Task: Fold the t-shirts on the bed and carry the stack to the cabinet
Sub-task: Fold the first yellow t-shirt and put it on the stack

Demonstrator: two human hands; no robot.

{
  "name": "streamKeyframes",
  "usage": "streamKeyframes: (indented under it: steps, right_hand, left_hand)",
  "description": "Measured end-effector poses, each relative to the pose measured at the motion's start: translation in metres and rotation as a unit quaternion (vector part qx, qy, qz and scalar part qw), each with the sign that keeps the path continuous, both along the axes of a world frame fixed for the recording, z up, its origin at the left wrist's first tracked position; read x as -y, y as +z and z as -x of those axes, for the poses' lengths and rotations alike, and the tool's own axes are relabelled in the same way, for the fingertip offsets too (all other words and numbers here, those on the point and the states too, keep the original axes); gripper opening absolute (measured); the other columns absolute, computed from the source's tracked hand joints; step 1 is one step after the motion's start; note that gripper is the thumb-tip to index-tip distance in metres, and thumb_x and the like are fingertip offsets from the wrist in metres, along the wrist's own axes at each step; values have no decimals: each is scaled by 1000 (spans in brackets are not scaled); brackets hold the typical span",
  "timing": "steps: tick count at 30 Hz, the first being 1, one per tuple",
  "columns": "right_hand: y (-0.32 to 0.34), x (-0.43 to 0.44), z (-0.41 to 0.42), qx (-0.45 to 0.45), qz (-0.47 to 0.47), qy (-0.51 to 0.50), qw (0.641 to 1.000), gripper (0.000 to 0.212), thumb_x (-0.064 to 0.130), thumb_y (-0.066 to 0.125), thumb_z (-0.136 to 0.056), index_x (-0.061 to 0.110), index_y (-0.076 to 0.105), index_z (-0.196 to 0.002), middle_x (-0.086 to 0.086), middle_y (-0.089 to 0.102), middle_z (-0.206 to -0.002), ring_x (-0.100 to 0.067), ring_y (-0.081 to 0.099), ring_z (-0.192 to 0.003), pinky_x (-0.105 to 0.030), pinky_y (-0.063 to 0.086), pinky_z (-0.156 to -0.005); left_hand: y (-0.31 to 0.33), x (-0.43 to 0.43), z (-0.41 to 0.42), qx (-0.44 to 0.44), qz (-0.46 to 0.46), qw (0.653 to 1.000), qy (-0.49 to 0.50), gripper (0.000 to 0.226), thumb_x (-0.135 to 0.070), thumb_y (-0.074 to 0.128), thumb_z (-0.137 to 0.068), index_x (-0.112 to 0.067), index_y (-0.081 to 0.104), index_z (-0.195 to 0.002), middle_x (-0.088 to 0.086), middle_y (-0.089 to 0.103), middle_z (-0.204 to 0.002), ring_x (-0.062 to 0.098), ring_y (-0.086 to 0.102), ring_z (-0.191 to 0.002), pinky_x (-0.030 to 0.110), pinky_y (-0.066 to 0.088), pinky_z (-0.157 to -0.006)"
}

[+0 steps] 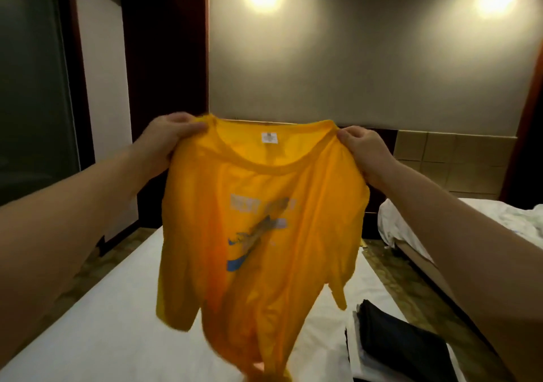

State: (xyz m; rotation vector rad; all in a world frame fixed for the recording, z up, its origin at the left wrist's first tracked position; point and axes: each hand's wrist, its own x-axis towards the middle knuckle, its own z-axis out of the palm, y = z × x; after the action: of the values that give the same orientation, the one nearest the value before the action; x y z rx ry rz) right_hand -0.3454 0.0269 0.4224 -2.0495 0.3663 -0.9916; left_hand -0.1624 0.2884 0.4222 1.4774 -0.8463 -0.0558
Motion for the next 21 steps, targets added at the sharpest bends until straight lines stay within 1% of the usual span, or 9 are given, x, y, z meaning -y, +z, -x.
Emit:
streamKeyframes:
  steps: [3,6,8,10,11,14,16,18,21]
  right_hand:
    - [11,0,6,-81,82,-2,993,31,35,48,-96,15,59,-117,-3,53,-105,-20,49,-98,-33,41,-83]
    - [41,6,18,30,59,1,998,19,35,53,-93,20,63,-101,4,57,-86,-13,55,-84,-17,45,-63]
    - [50,6,21,46,57,-3,997,19,37,55,-91,20,63,-96,6,57,-81,-7,53,-75,-15,44,-54]
    - [43,10,20,-47,78,4,996,23,39,57,-89,18,63,-94,2,58,-83,-10,54,-76,-22,43,-58]
    - [36,11,19,-75,77,7,994,25,40,57,-89,16,62,-94,0,57,-84,-13,54,-77,-24,42,-59]
    - [28,15,17,-2,-27,32,999,30,39,56,-90,12,60,-104,-4,60,-94,-15,58,-83,-30,47,-70]
    - [26,17,15,5,-68,52,996,34,38,54,-91,14,57,-115,-2,60,-97,-14,59,-85,-30,47,-73]
    - [24,20,13,-4,-50,50,998,26,37,54,-92,17,61,-107,-1,60,-97,-13,59,-85,-28,47,-72]
    - [27,25,14,4,-47,51,998,17,40,55,-91,25,61,-95,-1,62,-98,-18,61,-91,-31,49,-74]
  left_hand:
    - [9,-2,3,43,-28,998,45,6,-28,60,-87,-23,59,-83,1,55,-92,21,54,-87,32,46,-67]
    - [29,-15,-1,25,27,998,47,9,-32,60,-85,-23,57,-85,0,56,-92,20,55,-86,31,46,-66]
    - [32,-19,-3,65,-48,996,21,27,-46,64,-75,-22,58,-85,1,57,-89,18,57,-81,27,47,-62]
    - [26,-18,-4,104,-129,986,10,43,-57,71,-65,-19,60,-84,2,57,-87,18,58,-78,25,46,-58]
    - [23,-16,-5,105,-122,987,13,39,-52,71,-68,-18,59,-84,3,56,-87,19,57,-79,26,46,-59]
    - [22,-13,-6,55,-49,997,8,28,-43,68,-70,-20,57,-82,1,54,-87,20,55,-81,27,48,-59]
    - [21,-12,-8,73,-110,991,-8,55,-59,79,-50,-22,59,-86,2,56,-91,22,57,-83,27,49,-57]
    - [20,-14,-10,91,-138,986,-13,83,-75,76,-24,-24,60,-88,1,57,-93,21,58,-84,26,48,-58]
    - [25,-15,-16,100,-148,984,-26,93,-77,74,-13,-23,60,-86,1,56,-91,18,57,-80,20,51,-52]
